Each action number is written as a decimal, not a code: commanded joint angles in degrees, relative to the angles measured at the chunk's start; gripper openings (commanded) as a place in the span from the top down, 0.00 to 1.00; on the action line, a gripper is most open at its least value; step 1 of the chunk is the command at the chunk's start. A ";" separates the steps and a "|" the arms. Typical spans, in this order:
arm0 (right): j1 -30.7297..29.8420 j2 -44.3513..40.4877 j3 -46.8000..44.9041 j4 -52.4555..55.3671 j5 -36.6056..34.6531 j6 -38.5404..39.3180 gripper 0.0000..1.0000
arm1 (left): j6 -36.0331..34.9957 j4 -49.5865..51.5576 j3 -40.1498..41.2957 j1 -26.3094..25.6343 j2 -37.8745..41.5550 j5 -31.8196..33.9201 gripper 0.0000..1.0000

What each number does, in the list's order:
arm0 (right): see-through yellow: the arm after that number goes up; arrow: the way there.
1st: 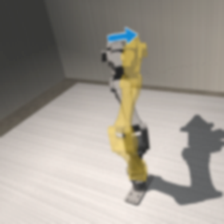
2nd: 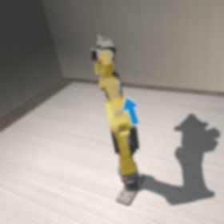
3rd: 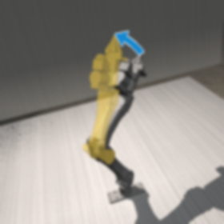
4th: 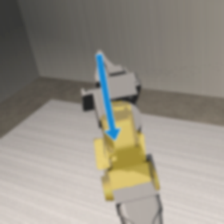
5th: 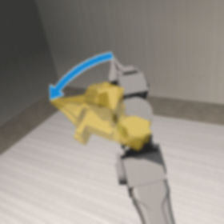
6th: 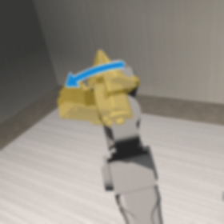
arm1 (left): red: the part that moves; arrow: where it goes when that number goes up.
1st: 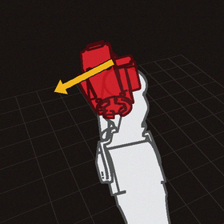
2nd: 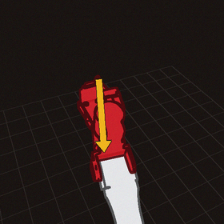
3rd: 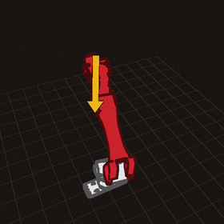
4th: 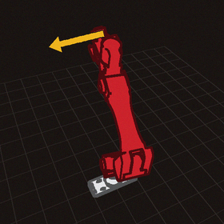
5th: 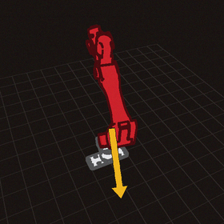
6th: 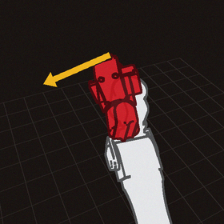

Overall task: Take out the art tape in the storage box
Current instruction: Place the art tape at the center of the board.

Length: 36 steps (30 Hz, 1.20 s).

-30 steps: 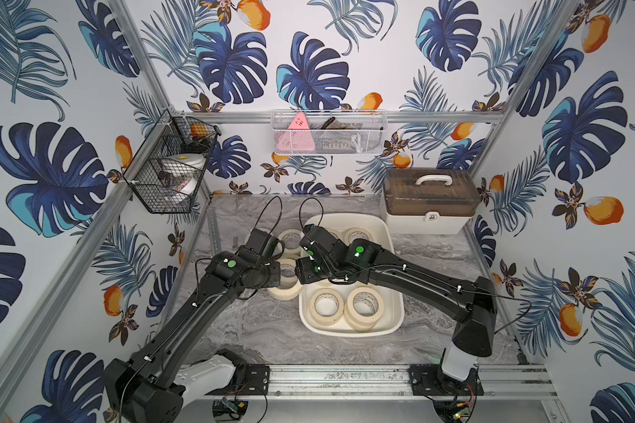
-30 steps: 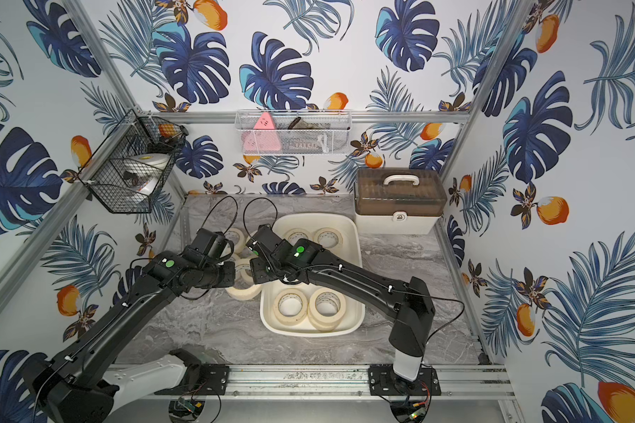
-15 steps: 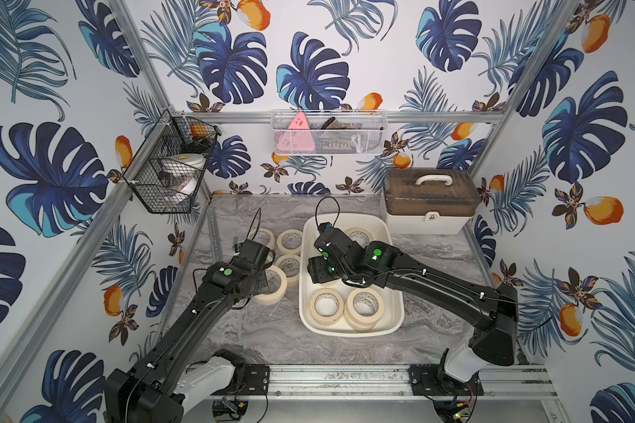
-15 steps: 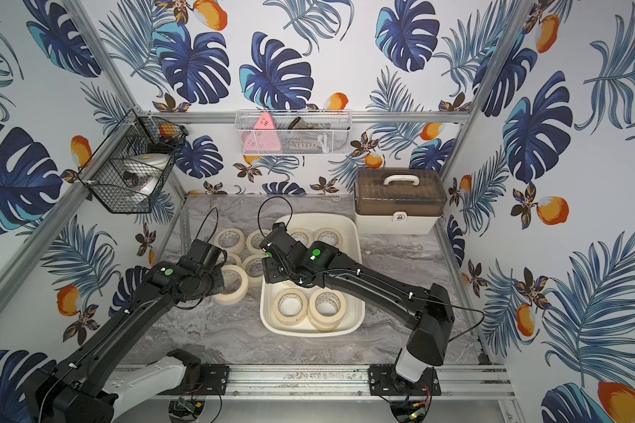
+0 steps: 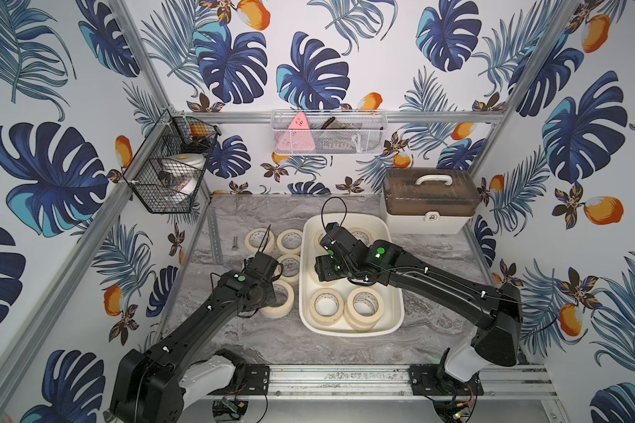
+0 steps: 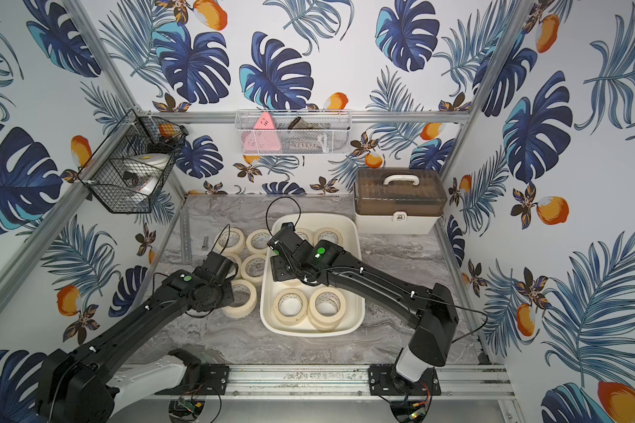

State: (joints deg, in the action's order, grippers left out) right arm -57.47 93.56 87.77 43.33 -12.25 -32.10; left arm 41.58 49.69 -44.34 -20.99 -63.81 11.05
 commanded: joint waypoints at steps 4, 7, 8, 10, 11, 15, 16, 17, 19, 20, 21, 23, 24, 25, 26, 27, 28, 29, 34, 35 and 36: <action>2.63 -1.78 -2.67 -0.04 2.49 -0.94 0.29 | 1.99 -6.56 2.16 -1.15 -2.46 0.46 1.00; 4.13 -2.96 -4.12 -0.46 3.85 -1.03 0.29 | 1.45 -8.85 2.42 -1.33 -3.58 0.05 1.00; 4.57 -3.32 -4.63 -0.50 4.12 -0.98 0.29 | 1.40 -9.58 2.61 -1.42 -4.13 -0.21 1.00; 5.36 -4.10 -5.42 -0.44 4.37 -0.87 0.29 | 1.17 -11.02 2.81 -1.58 -5.29 -0.99 1.00; 5.80 -4.41 -5.86 -0.44 4.53 -0.94 0.29 | 0.96 -11.58 2.77 -1.66 -6.06 -1.56 1.00; 7.82 -5.87 -7.31 -0.26 5.76 -0.99 0.29 | 1.11 -13.94 3.63 -2.11 -7.81 -2.89 1.00; 8.19 -6.21 -7.62 -0.35 6.01 -0.95 0.29 | 0.98 -14.41 3.88 -2.12 -8.07 -3.09 1.00; 8.70 -6.56 -7.98 -0.40 6.31 -0.83 0.29 | 0.91 -14.93 4.04 -2.18 -8.46 -3.22 1.00; 9.45 -7.06 -8.55 -0.44 6.85 -0.65 0.29 | 0.79 -15.58 4.31 -2.21 -8.79 -3.23 1.00; 9.82 -7.24 -8.74 -0.37 7.05 -0.57 0.29 | 0.80 -16.01 4.57 -2.21 -8.87 -3.23 1.00; 10.16 -7.31 -8.83 -0.28 7.30 -0.48 0.29 | 0.76 -16.33 4.74 -2.21 -9.00 -3.23 1.00; 10.71 -7.51 -8.93 0.04 7.46 -0.33 0.29 | 0.92 -16.26 4.79 -2.21 -9.45 -3.05 1.00; 10.93 -7.51 -9.01 0.20 7.54 -0.19 0.29 | 1.06 -16.12 4.79 -2.21 -9.57 -3.05 1.00; 11.19 -7.64 -9.02 0.34 7.72 -0.25 0.29 | 1.18 -16.19 4.97 -2.21 -9.62 -3.03 0.99; 11.32 -7.68 -9.10 0.35 7.97 -0.32 0.29 | 1.23 -16.58 5.27 -2.14 -9.67 -3.05 0.98; 11.49 -7.77 -9.23 0.27 8.19 -0.30 0.29 | 1.27 -16.93 5.48 -2.21 -9.83 -3.05 0.98; 11.72 -7.85 -9.36 0.08 8.69 -0.42 0.29 | 1.22 -17.25 5.66 -2.21 -10.06 -3.05 0.98; 11.94 -7.94 -9.45 -0.07 9.10 -0.54 0.29 | 1.22 -17.35 5.64 -2.19 -10.31 -3.05 0.97; 12.64 -8.39 -9.89 -0.53 10.69 -0.79 0.29 | 0.79 -18.33 5.80 -2.21 -11.24 -2.56 0.93; 12.74 -8.48 -9.98 -0.53 11.09 -0.79 0.29 | 0.81 -18.88 5.99 -2.21 -11.47 -2.46 0.91; 12.99 -8.61 -10.07 -0.46 11.39 -0.80 0.29 | 0.79 -19.10 6.18 -2.20 -11.52 -2.25 0.90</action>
State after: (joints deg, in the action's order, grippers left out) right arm -44.84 85.49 77.87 43.22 -2.22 -32.51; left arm 42.41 32.97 -38.54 -23.18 -74.98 8.58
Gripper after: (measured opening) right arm 0.712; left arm 0.233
